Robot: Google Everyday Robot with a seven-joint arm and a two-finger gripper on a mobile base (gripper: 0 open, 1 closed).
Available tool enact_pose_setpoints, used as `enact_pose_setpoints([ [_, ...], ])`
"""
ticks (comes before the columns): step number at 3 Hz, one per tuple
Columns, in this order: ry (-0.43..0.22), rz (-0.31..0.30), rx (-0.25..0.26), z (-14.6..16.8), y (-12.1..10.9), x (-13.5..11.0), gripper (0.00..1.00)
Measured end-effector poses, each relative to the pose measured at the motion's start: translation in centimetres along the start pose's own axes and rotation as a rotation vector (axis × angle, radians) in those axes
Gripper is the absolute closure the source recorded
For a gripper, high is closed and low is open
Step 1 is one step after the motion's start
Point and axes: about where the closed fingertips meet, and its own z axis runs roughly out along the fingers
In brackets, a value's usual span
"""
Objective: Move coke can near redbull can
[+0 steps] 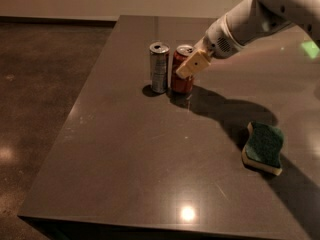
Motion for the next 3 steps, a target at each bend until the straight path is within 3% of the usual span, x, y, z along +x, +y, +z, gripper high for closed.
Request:
enact_pose_setpoints([
  [1, 0.011, -0.027, -0.034, 0.8, 1.4, 0.3, 1.0],
  [2, 0.027, -0.052, -0.05, 1.7, 2.2, 0.6, 0.87],
  [3, 0.036, -0.064, -0.053, 2.2, 2.5, 0.8, 0.64],
])
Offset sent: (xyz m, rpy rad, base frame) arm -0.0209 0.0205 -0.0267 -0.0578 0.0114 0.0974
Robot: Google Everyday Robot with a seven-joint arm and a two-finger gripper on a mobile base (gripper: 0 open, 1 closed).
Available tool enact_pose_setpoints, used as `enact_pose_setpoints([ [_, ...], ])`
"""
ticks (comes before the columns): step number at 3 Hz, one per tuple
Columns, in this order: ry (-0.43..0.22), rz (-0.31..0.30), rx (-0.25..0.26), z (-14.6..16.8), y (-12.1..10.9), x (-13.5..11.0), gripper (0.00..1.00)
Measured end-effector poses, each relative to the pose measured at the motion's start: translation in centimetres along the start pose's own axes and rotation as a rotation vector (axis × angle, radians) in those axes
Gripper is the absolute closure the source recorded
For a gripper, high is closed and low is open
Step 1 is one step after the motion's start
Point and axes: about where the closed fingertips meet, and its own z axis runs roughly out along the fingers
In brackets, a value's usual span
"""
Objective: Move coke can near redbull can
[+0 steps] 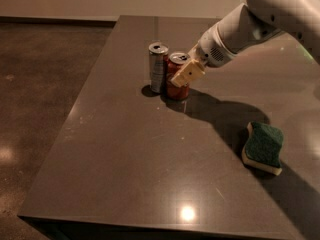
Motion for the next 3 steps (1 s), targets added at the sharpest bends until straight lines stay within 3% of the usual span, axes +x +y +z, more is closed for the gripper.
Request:
enact_pose_setpoints([
  [2, 0.001, -0.001, -0.004, 0.13, 0.08, -0.11, 0.17],
  [3, 0.001, -0.003, -0.008, 0.33, 0.16, -0.16, 0.0],
])
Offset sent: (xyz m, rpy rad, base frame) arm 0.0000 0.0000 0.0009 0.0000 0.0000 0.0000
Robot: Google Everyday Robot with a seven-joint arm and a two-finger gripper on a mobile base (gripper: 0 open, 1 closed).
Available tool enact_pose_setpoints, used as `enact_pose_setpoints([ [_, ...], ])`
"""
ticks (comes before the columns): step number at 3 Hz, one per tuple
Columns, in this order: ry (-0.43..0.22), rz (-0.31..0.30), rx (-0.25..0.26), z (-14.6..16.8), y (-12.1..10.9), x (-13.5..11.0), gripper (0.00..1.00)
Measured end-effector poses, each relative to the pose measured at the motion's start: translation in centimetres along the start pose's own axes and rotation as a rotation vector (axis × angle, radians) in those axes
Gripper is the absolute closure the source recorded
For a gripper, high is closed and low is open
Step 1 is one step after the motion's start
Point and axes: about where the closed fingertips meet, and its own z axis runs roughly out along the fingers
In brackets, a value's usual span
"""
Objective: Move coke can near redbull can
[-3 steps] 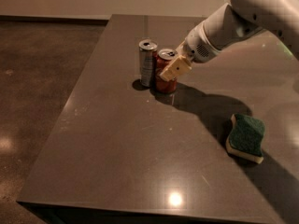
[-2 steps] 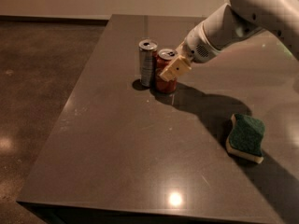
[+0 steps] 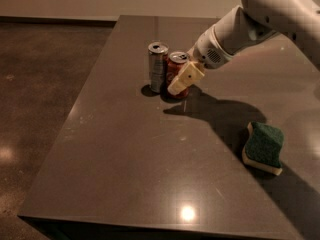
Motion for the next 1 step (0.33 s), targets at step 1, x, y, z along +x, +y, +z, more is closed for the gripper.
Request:
enact_pose_setpoints([
  [1, 0.0, 0.0, 0.0, 0.02, 0.01, -0.01, 0.0],
])
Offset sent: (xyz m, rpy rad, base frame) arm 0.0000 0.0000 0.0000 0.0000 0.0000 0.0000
